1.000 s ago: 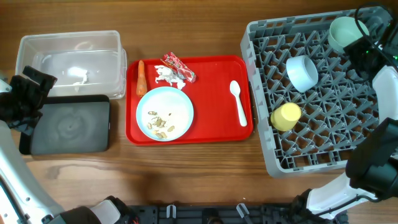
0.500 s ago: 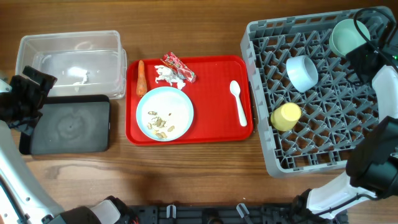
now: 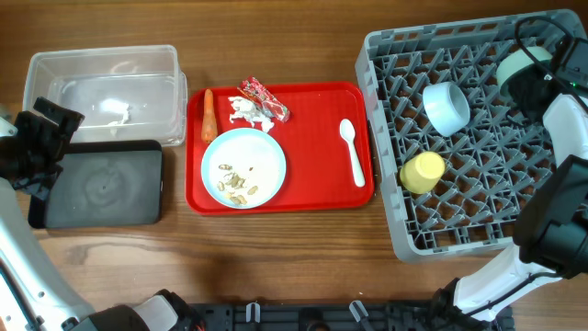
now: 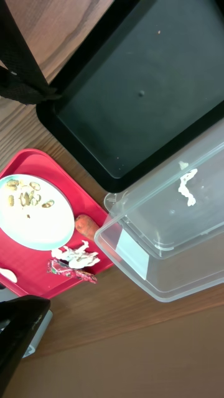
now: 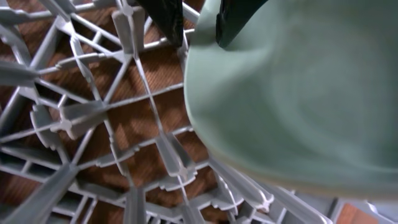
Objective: Sort waste into correct bins and load items into the dishwasher rack
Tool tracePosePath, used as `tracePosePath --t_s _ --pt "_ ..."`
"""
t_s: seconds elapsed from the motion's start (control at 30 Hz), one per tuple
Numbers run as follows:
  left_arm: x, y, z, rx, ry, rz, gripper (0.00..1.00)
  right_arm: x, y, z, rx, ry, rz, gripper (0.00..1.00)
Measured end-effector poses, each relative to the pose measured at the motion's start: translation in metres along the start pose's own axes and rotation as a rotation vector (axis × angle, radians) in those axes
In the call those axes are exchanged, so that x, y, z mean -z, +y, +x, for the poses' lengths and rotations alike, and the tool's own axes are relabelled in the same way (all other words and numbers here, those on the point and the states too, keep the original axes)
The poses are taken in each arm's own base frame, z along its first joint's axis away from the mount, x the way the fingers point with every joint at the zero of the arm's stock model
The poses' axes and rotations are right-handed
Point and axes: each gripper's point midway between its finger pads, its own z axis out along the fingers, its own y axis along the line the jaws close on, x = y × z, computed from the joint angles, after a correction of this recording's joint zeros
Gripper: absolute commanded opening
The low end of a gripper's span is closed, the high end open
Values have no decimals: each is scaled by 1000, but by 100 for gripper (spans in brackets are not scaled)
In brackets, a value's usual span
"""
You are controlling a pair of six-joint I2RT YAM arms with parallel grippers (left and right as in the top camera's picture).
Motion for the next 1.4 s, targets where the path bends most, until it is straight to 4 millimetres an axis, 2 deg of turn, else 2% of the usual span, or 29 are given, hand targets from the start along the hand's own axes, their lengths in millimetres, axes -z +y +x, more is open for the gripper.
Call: tracePosePath --t_s 0.1,0.17,0.2,0.33,0.37,0.4,0.47,0.67,0.73,1.03,1.13,1.23,1.4 --pt "0 0 0 0 0 0 100 0 5 -4 37 -15 -24 30" --pt "0 0 0 0 0 0 100 1 9 -6 61 -23 -43 43" --pt "0 0 0 0 0 0 100 1 11 -7 75 -24 -50 55" --pt "0 0 0 0 0 0 100 5 14 -7 93 -20 -68 55" --pt "0 0 0 0 0 0 100 6 15 -6 95 -16 -72 50" --pt "0 0 0 0 0 0 100 6 15 -6 96 -14 -75 41" --pt "0 0 0 0 0 0 100 6 17 -6 98 -13 -87 32" --pt "0 0 0 0 0 0 100 6 21 -10 89 -29 -104 18" --pt "0 0 0 0 0 0 100 6 21 -10 70 -28 -105 6" --pt "0 0 0 0 0 0 100 13 23 -11 35 -29 -113 4" --pt "0 0 0 0 0 0 100 28 18 -17 46 -51 -82 4" --pt "0 0 0 0 0 0 100 56 14 -31 74 -112 -54 4" --pt "0 0 0 0 0 0 100 124 3 -59 110 -261 14 4"
